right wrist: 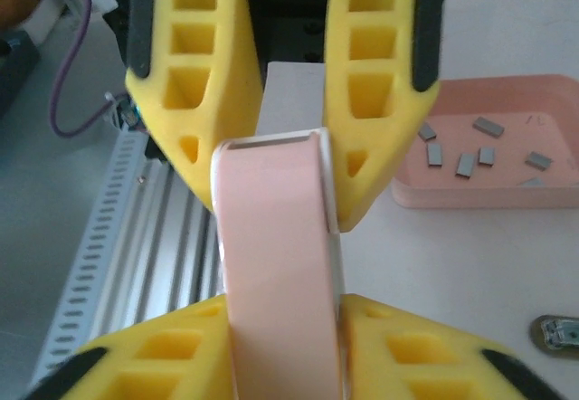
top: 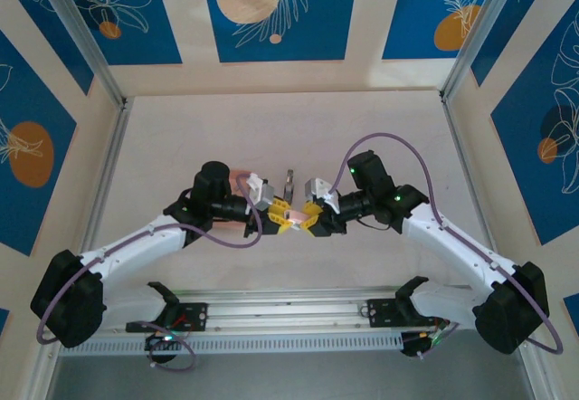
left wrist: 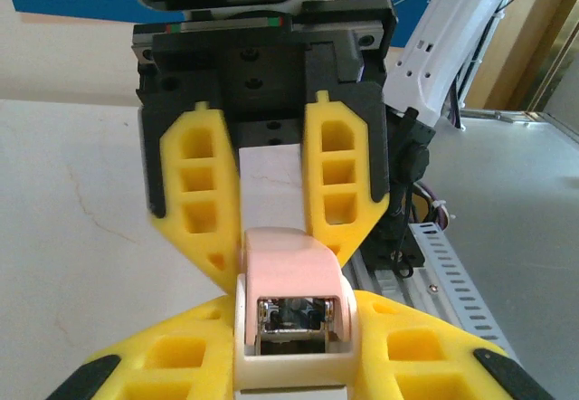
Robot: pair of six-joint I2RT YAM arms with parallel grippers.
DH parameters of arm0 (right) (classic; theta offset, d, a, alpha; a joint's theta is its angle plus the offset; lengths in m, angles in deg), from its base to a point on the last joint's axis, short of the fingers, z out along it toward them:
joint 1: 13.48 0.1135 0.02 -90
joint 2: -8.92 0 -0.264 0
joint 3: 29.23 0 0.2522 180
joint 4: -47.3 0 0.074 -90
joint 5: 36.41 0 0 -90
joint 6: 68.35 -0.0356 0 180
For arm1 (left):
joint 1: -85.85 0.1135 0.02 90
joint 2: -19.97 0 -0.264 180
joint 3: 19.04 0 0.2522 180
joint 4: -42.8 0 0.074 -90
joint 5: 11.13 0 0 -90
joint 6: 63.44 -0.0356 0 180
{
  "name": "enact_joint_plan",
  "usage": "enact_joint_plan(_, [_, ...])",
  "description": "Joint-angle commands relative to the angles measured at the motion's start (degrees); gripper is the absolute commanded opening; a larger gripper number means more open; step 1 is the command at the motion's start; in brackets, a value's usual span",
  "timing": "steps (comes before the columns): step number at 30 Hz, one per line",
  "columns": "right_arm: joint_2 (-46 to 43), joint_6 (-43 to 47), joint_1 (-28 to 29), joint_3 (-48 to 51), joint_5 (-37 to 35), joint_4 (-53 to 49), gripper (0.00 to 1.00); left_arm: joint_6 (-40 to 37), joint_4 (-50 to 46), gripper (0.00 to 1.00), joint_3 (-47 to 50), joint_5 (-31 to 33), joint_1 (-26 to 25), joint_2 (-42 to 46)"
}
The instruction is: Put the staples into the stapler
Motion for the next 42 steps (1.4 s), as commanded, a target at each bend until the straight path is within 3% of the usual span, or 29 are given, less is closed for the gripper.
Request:
enact_joint_plan(1, [-0.9, -0.5, -0.2, -1.7, 0.1, 0.0, 0.14, 1.4, 2.7, 0.13, 0.3, 0.7, -0.5, 1.9])
enact_joint_plan(3, [-2.1, -2.0, -1.0, -1.1, -0.4, 1.1, 0.11, 3.3, 3.8, 0.35, 1.1, 4.9, -0.4, 2.9])
enact_joint_plan(7, [-5.3, -8.9, -2.1, 2.2, -3.7, 5.2, 0.11, 7.1, 4.4, 0.55, 2.8, 13.9, -0.5, 4.9])
enact_joint_plan(11, [-6.8, -21.2, -1.7, 6.1, -7.0, 10.1, 0.08, 14.1, 8.9, 0.58, 6.1, 23.3, -0.4, 6.4])
enact_joint_plan(14, [-6.8, -36.5, -0.7, 9.3, -13.6, 14.6, 0.09, 20.1, 13.1, 0.58, 9.8, 30.1, -0.5, 6.9])
enact_joint_plan(19, [-3.7, -57.3, -0.2, 9.8, -21.3, 11.4, 0.06, 27.4, 11.7, 0.63, 13.0, 39.9, -0.5, 7.1])
enact_joint_plan(27, [2.8, -71.7, 1.2, 8.1, -19.3, 9.7, 0.01, 28.9, 14.9, 0.64, 18.8, 43.2, -1.1, 7.3])
enact_joint_plan(42, [10.7, -79.9, 5.7, 3.4, -13.8, 14.6, 0.00, 25.6, 13.2, 0.62, 18.8, 36.9, -2.5, 4.2])
